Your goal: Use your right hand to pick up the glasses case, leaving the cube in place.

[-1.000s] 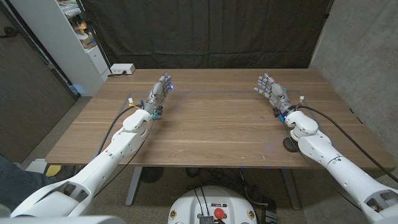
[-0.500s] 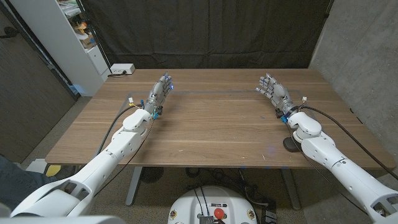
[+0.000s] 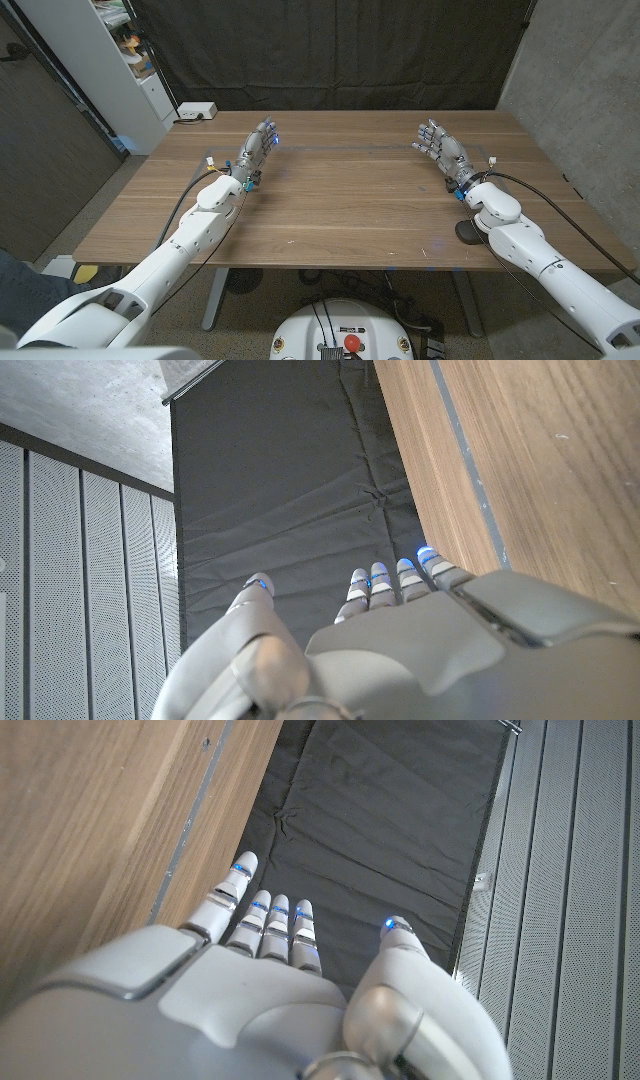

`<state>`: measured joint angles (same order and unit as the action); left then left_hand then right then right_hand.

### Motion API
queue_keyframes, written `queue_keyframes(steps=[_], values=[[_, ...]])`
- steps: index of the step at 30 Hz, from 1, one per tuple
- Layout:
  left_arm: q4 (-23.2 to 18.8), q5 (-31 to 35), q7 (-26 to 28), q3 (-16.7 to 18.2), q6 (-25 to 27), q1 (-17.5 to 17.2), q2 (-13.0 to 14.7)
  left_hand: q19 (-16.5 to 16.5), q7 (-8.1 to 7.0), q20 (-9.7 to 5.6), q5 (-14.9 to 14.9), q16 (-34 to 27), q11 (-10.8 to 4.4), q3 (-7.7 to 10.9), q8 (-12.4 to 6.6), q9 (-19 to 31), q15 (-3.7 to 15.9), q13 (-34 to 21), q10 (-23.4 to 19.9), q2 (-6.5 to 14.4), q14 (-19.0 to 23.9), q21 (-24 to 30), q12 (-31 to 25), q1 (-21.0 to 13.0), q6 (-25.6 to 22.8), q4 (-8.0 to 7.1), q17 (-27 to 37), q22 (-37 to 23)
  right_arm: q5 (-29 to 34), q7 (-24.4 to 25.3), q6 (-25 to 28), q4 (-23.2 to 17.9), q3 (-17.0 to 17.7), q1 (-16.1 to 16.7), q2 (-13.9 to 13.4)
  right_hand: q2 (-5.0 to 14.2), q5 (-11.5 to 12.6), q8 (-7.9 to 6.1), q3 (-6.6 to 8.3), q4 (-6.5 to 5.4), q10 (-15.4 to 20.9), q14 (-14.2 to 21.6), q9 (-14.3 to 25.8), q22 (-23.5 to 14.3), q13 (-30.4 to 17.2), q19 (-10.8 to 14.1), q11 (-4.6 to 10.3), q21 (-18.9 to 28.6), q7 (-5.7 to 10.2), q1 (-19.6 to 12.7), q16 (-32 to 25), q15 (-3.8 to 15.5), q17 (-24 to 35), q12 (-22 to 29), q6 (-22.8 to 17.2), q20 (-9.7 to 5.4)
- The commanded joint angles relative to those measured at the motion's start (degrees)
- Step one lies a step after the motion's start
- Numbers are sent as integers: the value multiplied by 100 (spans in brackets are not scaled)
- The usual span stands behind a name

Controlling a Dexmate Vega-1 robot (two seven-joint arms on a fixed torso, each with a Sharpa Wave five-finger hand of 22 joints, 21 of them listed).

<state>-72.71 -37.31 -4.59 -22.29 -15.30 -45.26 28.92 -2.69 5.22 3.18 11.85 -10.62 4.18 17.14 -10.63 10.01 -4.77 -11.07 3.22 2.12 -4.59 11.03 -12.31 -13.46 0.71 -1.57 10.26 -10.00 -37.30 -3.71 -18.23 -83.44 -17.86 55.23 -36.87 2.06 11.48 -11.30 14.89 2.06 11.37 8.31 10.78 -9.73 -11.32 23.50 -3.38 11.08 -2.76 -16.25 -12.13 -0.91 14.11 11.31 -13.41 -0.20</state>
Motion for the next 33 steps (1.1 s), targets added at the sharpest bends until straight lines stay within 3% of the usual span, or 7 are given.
queue_keyframes(steps=[1, 33], values=[[37, -30, -62, 21, -15, 14, 31, -53, 41, 22, -10, -26, 33, 18, -20, 19, -23, -9, -39, 30, -5, 29, -13, -54, -22, 15, 23, -27, 52, 52, -123, -247, 66, 218, -94, 40, 24, -27, -2, 32, 50, 48, 28, -9, -20, 50, 12, 24, 12, -42, -16, 23, -6, 52, -29, -14], [-5, -28, -86, -3, 14, 4, 36, -53, 35, 22, -21, -23, 27, 13, -17, 19, -27, -10, -47, 44, -7, 30, -7, -59, -33, 42, 24, -27, 33, 78, -325, -628, 291, 606, -280, 59, 26, -36, -1, 43, 88, 83, 29, -9, -22, 72, 19, 21, 29, -38, -20, 35, -29, 58, -65, -8]])
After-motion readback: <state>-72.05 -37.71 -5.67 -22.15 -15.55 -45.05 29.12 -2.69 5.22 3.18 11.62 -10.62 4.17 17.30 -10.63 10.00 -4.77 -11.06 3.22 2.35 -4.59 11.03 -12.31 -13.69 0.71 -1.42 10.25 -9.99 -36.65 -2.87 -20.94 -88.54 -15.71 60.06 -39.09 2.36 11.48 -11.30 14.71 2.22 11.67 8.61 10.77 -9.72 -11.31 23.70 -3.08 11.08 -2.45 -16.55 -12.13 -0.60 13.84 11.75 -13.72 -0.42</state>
